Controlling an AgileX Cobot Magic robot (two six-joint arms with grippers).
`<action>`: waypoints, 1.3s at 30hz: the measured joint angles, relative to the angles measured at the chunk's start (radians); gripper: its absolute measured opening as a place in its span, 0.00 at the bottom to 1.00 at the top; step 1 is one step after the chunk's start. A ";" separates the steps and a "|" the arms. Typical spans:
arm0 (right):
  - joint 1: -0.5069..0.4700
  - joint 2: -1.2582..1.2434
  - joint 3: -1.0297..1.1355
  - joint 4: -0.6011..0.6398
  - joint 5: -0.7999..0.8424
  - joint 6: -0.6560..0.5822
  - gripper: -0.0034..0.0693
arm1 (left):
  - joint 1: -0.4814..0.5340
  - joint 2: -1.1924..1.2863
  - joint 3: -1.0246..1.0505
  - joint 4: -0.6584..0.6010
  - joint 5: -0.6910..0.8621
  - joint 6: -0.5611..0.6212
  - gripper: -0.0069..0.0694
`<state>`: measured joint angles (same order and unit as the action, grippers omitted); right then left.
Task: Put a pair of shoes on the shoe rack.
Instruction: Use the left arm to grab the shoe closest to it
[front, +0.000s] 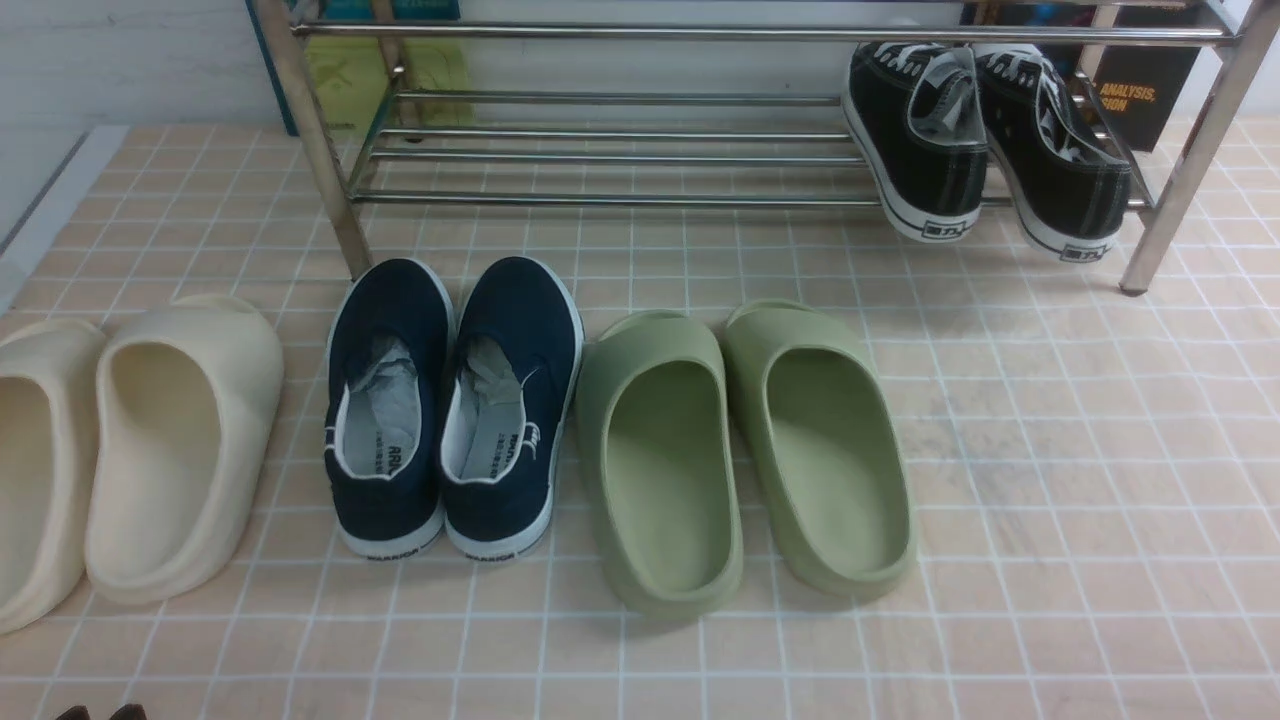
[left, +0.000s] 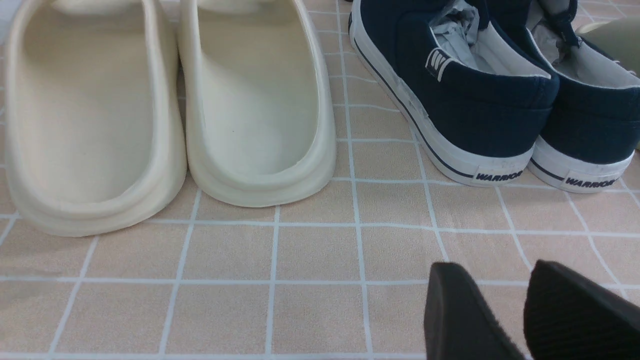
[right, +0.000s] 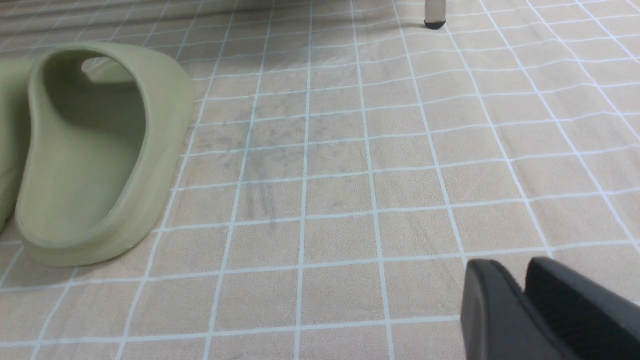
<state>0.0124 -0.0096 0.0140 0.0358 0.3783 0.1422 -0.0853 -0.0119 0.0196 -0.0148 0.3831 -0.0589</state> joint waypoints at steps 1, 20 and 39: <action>0.000 0.000 0.000 0.000 0.000 0.000 0.21 | 0.000 0.000 0.000 0.000 0.000 0.000 0.40; 0.000 0.000 0.000 0.000 0.000 0.000 0.23 | 0.000 0.000 0.000 0.007 0.000 0.000 0.40; 0.000 0.000 0.000 0.000 0.000 0.000 0.27 | 0.000 0.000 0.000 0.127 0.001 0.000 0.40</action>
<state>0.0124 -0.0096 0.0140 0.0358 0.3783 0.1422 -0.0853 -0.0119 0.0196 0.1120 0.3841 -0.0589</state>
